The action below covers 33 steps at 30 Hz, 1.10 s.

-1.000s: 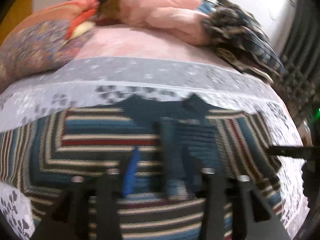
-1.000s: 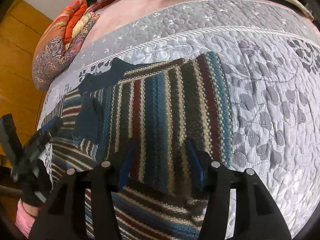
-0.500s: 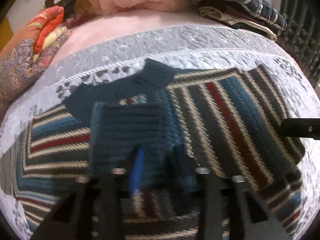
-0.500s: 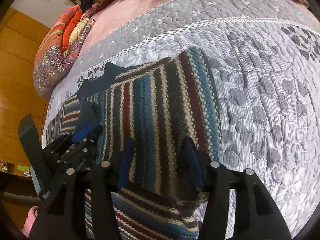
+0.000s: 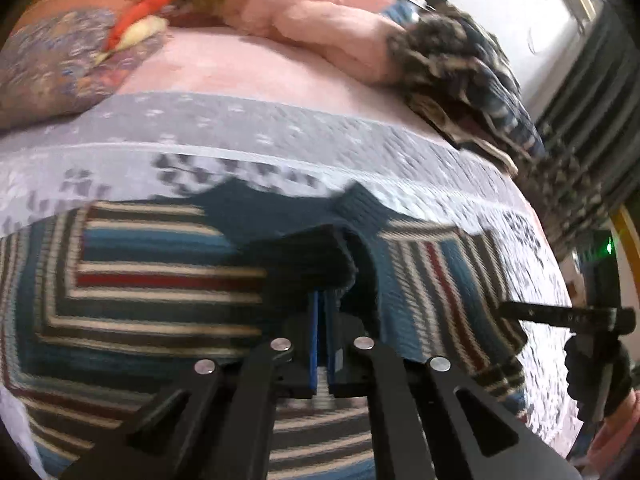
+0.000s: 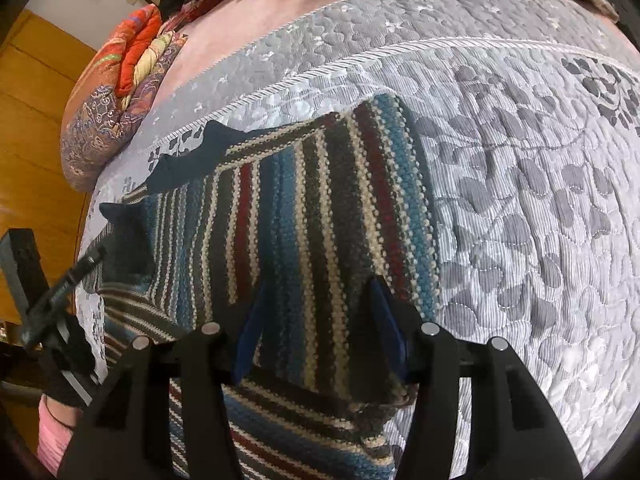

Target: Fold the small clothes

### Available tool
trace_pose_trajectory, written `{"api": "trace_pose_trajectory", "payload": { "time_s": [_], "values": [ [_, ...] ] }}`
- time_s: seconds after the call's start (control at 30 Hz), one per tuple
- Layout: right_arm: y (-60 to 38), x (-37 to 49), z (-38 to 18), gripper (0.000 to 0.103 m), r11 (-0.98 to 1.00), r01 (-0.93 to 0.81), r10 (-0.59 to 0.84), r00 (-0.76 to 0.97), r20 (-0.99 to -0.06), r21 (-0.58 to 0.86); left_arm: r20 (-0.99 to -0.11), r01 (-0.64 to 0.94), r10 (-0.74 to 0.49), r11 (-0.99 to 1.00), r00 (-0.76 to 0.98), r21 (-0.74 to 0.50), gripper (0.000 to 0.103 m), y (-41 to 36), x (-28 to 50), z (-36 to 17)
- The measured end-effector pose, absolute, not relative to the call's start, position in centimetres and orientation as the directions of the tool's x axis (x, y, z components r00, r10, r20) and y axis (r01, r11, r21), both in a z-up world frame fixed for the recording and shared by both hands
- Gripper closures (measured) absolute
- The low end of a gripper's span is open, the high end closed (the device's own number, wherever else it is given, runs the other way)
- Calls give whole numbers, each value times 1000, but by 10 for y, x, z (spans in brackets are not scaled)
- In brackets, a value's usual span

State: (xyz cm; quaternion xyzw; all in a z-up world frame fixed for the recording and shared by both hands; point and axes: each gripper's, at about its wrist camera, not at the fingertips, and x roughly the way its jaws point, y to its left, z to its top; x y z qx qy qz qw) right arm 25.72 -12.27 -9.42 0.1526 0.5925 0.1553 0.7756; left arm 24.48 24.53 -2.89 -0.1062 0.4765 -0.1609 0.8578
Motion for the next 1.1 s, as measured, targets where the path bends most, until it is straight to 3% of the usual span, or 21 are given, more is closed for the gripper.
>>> {"api": "trace_pose_trajectory", "payload": {
  "time_s": [0.07,0.3,0.43,0.6,0.7,0.8,1.1],
  "values": [
    [-119,258,-94,48,908,-60,415,250,-875,414,-784,118,-356,931,509,-347,92,273,250,-30],
    [-110,264,-78,48,910,-82,412,281,-867,406,-775,-44,-300,921,556,-387,90,345,253,-26],
    [-94,267,-71,48,886,-110,462,275,-843,449,-739,-15,-317,914,594,-405,79,346,247,-10],
    [-63,266,-86,48,890,-157,453,215,-865,428,-763,105,-423,897,488,-430,78,299,240,-30],
    [-52,264,-99,48,903,-162,424,185,-887,398,-814,138,-405,913,416,-384,77,275,240,-54],
    [-46,263,-113,47,914,-151,398,172,-901,376,-857,110,-372,928,358,-357,78,271,243,-81],
    [-37,262,-104,44,917,-154,393,198,-898,368,-805,37,-464,873,369,-486,77,302,240,-78]
  ]
}}
